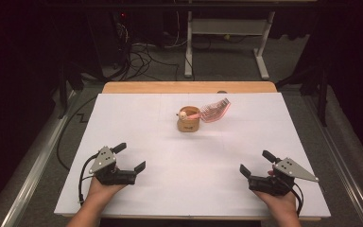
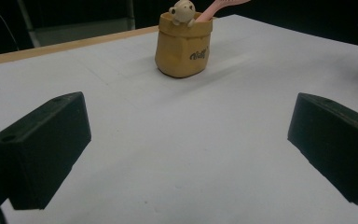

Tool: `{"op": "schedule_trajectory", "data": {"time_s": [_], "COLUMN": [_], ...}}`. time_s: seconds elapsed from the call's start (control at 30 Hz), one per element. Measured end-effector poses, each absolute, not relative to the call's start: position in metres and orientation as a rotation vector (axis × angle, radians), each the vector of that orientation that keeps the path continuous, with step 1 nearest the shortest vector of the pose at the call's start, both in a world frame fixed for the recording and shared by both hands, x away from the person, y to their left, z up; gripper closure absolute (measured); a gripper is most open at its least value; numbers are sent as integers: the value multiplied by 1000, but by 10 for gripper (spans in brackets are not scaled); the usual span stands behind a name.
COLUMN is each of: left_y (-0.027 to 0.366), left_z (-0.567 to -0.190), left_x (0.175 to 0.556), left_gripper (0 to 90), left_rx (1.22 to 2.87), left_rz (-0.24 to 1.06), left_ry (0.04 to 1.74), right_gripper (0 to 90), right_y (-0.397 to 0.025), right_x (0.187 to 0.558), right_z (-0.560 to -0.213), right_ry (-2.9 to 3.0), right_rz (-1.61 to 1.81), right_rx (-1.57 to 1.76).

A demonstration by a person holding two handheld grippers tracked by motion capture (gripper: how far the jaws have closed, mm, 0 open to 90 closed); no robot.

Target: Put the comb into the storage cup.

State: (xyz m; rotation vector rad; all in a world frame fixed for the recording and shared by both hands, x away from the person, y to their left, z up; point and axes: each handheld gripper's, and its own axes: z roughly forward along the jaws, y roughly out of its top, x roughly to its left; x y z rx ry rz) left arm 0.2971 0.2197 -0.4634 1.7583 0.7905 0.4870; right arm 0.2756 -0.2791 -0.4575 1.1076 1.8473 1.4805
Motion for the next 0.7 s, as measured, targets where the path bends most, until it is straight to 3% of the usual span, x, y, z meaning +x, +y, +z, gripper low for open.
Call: {"op": "schedule_trajectory", "data": {"time_s": [0.7], "left_y": [223], "left_z": [-459], "left_x": [293], "left_gripper": [0], "left_rx": [1734], "left_rz": [489], "left_ry": [784], "right_gripper": [2], "right_y": [-284], "right_x": [280], "right_z": [-460], "right_ry": [1843], "right_rz": [1448], "right_rx": [1100]}}
